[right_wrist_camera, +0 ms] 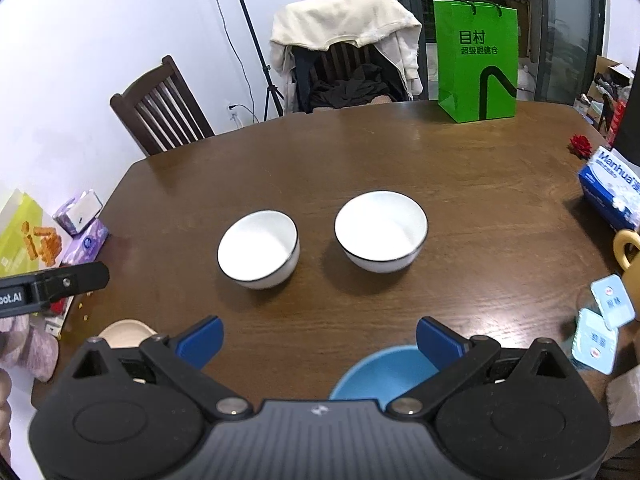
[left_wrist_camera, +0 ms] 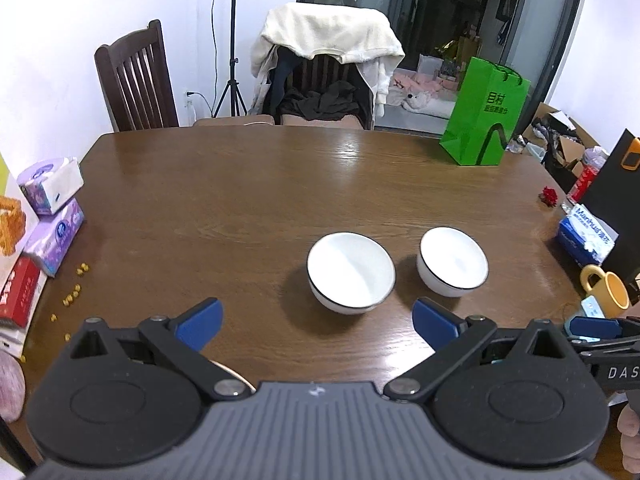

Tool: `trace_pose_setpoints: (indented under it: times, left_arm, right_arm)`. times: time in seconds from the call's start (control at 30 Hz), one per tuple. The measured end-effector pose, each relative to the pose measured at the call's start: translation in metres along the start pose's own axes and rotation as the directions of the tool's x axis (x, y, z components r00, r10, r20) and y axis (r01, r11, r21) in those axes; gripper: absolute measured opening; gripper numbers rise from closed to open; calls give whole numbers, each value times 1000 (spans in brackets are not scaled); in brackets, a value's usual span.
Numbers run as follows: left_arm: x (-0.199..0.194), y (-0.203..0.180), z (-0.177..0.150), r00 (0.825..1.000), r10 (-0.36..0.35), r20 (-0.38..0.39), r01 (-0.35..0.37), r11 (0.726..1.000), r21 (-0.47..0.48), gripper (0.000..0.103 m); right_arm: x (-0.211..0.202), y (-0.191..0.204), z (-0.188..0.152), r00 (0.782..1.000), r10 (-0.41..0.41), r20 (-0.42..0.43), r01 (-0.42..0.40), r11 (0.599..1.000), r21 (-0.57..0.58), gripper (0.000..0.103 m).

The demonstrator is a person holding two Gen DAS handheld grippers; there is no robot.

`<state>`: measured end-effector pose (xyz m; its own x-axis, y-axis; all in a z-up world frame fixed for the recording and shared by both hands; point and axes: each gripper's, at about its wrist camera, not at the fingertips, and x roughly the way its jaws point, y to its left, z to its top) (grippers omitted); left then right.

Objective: Organize plates and bowls

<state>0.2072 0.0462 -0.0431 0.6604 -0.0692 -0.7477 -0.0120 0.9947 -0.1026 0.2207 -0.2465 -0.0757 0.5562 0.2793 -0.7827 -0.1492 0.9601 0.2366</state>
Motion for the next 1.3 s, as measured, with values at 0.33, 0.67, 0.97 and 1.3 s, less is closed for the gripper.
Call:
trace_pose_setpoints:
  times: [0.33,0.67,0.97,1.3]
  left_arm:
    - [44,17,32,998,10,-59,-10,1000,-2,103]
    - [97,32,50,991,7,-132,-12,999,-37,103]
    - [135,38,61,984,42,-170,-49,998,-37,103]
    - [180,35,63,968,50,-247,-60,998,-32,98]
  right_arm:
    - [42,18,26,999,-10,-35,11,1000,30,98]
    - [90,29,52,994,-28,-104,33,998,47,96]
    - [131,37,67,988,-32,-154,42,997,64,88]
    - [172,33,70,973,-32,-229,59,992,112,72]
